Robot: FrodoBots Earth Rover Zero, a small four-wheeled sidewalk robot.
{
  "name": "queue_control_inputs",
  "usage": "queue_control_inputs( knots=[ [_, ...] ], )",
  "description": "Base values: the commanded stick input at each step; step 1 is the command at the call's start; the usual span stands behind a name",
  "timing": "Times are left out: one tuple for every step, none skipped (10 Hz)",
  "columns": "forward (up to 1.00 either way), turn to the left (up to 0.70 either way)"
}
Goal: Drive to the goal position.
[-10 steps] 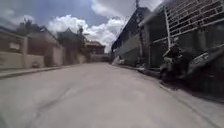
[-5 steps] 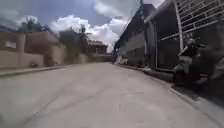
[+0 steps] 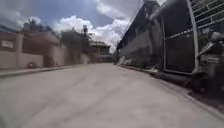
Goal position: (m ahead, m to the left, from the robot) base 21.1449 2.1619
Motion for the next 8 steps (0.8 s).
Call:
queue_control_inputs(
  knots=[
    [1.00, 0.00],
    [1.00, 0.00],
    [1.00, 0.00],
    [1.00, 0.00],
    [1.00, 0.00],
    [1.00, 0.00],
    [1.00, 0.00],
    [1.00, 0.00]
  ],
)
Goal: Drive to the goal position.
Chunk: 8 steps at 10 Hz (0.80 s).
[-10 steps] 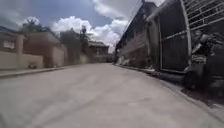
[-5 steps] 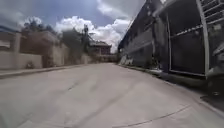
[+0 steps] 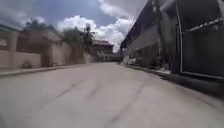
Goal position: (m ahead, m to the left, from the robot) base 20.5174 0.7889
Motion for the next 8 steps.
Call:
queue_control_inputs(
  knots=[
    [1.00, 0.00],
    [1.00, 0.00],
    [1.00, 0.00],
    [1.00, 0.00],
    [1.00, 0.00],
    [1.00, 0.00],
    [1.00, 0.00],
    [1.00, 0.00]
  ],
)
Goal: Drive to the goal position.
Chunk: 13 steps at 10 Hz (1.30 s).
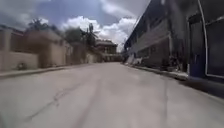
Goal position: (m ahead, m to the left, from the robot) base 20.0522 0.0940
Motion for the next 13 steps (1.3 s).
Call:
queue_control_inputs(
  knots=[
    [1.00, 0.00],
    [1.00, 0.00],
    [1.00, 0.00],
    [1.00, 0.00],
    [1.00, 0.00],
    [1.00, 0.00],
    [1.00, -0.06],
    [1.00, -0.26],
    [1.00, -0.39],
    [1.00, -0.39],
    [1.00, -0.39],
    [1.00, -0.39],
    [1.00, -0.33]
  ],
)
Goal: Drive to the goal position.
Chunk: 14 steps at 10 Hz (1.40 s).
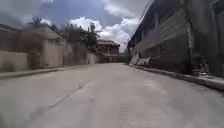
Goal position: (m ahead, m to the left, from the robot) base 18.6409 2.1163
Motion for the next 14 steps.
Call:
queue_control_inputs(
  knots=[
    [1.00, -0.17],
    [1.00, 0.00],
    [1.00, 0.00],
    [1.00, 0.00],
    [1.00, 0.00],
    [1.00, 0.00],
    [1.00, 0.00],
    [1.00, 0.00],
    [1.00, 0.00],
    [1.00, 0.00],
    [1.00, 0.00],
    [1.00, 0.00],
    [1.00, 0.00],
    [1.00, -0.02]
  ],
)
